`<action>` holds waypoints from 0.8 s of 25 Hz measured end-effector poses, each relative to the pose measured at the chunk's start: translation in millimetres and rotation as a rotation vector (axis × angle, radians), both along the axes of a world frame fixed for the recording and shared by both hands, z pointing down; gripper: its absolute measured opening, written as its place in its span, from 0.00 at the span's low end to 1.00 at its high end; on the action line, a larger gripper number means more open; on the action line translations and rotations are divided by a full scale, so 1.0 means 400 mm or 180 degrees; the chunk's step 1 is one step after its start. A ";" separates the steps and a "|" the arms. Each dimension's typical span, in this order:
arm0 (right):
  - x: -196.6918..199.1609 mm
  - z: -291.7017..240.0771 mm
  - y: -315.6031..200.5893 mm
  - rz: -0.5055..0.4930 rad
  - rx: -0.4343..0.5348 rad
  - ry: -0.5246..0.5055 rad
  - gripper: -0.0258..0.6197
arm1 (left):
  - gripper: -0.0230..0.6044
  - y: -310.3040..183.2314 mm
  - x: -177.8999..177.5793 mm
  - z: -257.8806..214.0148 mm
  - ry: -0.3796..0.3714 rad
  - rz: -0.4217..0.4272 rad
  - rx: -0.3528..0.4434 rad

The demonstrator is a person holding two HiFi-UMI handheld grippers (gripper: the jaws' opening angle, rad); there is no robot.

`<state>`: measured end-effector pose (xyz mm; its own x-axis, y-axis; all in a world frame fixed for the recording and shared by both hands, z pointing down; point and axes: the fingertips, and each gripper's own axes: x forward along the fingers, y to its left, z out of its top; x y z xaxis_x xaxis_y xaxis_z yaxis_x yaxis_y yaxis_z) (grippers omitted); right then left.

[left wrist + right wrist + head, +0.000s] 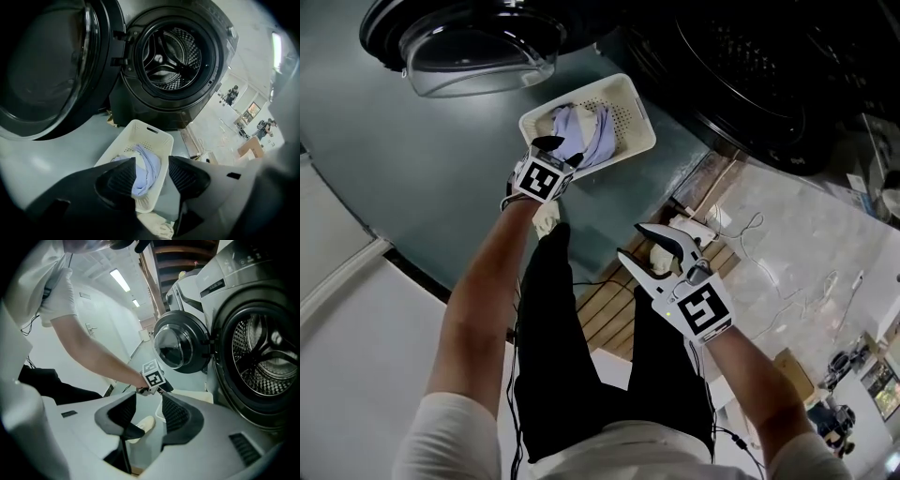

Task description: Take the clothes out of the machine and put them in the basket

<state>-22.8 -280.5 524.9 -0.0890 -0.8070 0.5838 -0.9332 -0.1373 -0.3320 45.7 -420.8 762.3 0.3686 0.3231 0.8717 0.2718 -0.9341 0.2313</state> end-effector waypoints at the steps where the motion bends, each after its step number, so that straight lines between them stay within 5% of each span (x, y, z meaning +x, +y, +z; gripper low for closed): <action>1: 0.006 -0.015 0.002 0.0004 0.0031 0.0021 0.32 | 0.38 -0.005 -0.002 -0.023 0.0029 -0.0050 0.0018; 11: 0.006 -0.184 0.128 -0.0121 0.0304 0.0257 0.32 | 0.24 0.085 -0.063 -0.353 0.0471 -0.0494 -0.0071; 20: 0.063 -0.396 0.260 -0.0079 0.0515 0.0503 0.25 | 0.09 0.290 -0.146 -0.727 0.0976 -0.0666 -0.0369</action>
